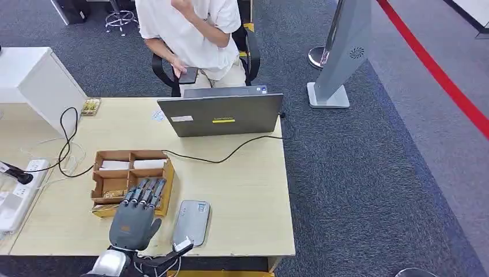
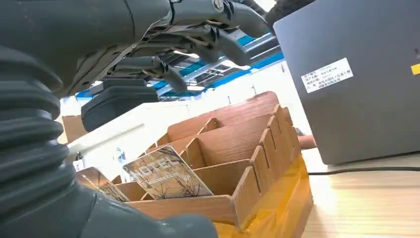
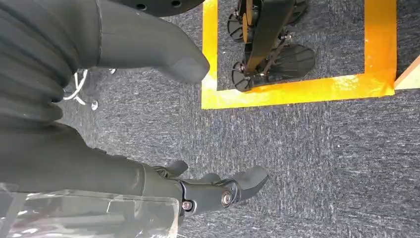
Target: Pass the card to the sensor for recognition and then transmit it.
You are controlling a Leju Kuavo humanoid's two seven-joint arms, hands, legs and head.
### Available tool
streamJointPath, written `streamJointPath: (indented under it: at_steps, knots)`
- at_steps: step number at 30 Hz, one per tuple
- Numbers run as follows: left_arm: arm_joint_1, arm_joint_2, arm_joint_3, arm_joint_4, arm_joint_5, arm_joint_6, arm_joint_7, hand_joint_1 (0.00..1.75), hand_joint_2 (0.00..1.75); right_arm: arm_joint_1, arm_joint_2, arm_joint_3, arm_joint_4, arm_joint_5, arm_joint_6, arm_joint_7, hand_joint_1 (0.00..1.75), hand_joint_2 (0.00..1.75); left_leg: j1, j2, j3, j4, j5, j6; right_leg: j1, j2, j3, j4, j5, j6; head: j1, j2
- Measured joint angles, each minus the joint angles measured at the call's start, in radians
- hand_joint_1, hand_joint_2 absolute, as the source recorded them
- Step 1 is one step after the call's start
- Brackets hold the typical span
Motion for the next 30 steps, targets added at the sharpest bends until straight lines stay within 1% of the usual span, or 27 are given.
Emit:
streamJointPath:
  at_steps: [11, 12, 13, 14, 15, 16, 17, 18, 21, 25, 30]
  knots:
    - [0.006, 0.0, 0.006, -0.029, 0.0, 0.0, -0.003, 0.0, 1.75, 0.0, 0.0, 0.0, 0.0, 0.0, 0.0, 0.0, 0.0, 1.75, 0.0, 0.0, 0.0, 0.0, 0.0, 0.0, 0.0, 0.0, 0.0, 0.0, 0.0, 0.0, 0.0, 0.0]
    - [0.007, 0.0, 0.007, -0.031, 0.0, -0.002, -0.002, 0.0, 1.75, 0.0, 0.0, 0.0, 0.0, 0.0, 0.0, 0.0, 0.0, 1.75, 0.0, 0.0, 0.0, 0.0, 0.0, 0.0, 0.0, 0.0, 0.0, 0.0, 0.0, 0.0, 0.0, 0.0]
    - [0.008, 0.002, 0.007, -0.034, 0.0, -0.003, 0.013, 0.0, 1.75, 0.0, 0.0, 0.0, 0.0, 0.0, 0.0, 0.0, 0.0, 1.75, 0.0, 0.0, 0.0, 0.0, 0.0, 0.0, 0.0, 0.0, 0.0, 0.0, 0.0, 0.0, 0.0, 0.0]
    - [0.006, 0.013, 0.006, -0.036, 0.0, -0.01, 0.06, 0.0, 1.75, 0.0, 0.0, -0.001, 0.0, 0.0, 0.0, 0.0, 0.0, 1.75, 0.0, 0.0, 0.0, 0.0, 0.0, 0.0, 0.0, 0.0, 0.0, 0.0, 0.0, 0.0, 0.0, 0.0]
    - [-0.002, 0.031, -0.002, -0.041, 0.0, -0.022, 0.135, 0.0, 1.75, 0.0, 0.0, -0.001, 0.0, 0.0, 0.0, 0.0, 0.0, 1.75, 0.0, 0.0, 0.0, 0.0, 0.0, 0.0, 0.0, 0.0, 0.0, 0.0, 0.0, 0.0, 0.0, 0.0]
    - [-0.014, 0.062, -0.022, -0.046, 0.0, -0.036, 0.223, 0.0, 1.75, 0.0, 0.0, -0.002, 0.0, 0.0, 0.0, 0.0, 0.0, 1.75, 0.0, 0.0, 0.0, 0.0, 0.0, 0.0, 0.0, 0.0, 0.0, 0.0, 0.0, 0.0, 0.002, 0.0]
    - [-0.025, 0.083, -0.04, -0.05, 0.0, -0.053, 0.295, 0.0, 1.75, 0.0, 0.0, -0.003, 0.0, 0.0, 0.0, 0.002, 0.0, 1.75, 0.0, 0.0, 0.001, 0.0, 0.0, 0.0, 0.0, 0.0, 0.0, 0.0, 0.0, 0.0, 0.001, 0.0]
    - [-0.032, 0.105, -0.053, -0.053, 0.0, -0.063, 0.322, 0.0, 1.75, 0.0, 0.0, -0.004, 0.0, 0.0, 0.0, 0.003, 0.0, 1.75, 0.0, 0.0, 0.001, 0.0, 0.0, 0.0, 0.0, 0.0, 0.0, 0.0, 0.0, 0.0, -0.001, 0.0]
    - [-0.027, 0.134, -0.058, -0.071, 0.0, -0.077, 0.298, 0.0, 1.75, 0.0, 0.0, -0.008, 0.0, 0.0, 0.0, 0.005, 0.0, 1.75, 0.001, 0.0, 0.001, 0.0, 0.0, -0.001, 0.0, 0.0, 0.0, 0.001, 0.0, 0.0, 0.0, 0.0]
    - [-0.023, 0.147, -0.059, -0.087, -0.001, -0.084, 0.269, 0.0, 1.75, 0.001, 0.0, -0.013, 0.0, 0.001, 0.0, 0.004, 0.0, 1.75, 0.0, 0.0, 0.0, 0.0, 0.0, 0.0, 0.0, 0.001, 0.0, 0.001, 0.0, 0.0, 0.0, 0.0]
    - [-0.023, 0.153, -0.059, -0.094, -0.001, -0.093, 0.261, 0.0, 1.75, 0.0, 0.0, -0.014, 0.0, 0.003, 0.0, 0.002, 0.0, 1.75, 0.0, 0.0, 0.0, 0.0, 0.0, 0.0, 0.0, 0.0, 0.0, 0.0, 0.0, 0.0, 0.0, 0.0]
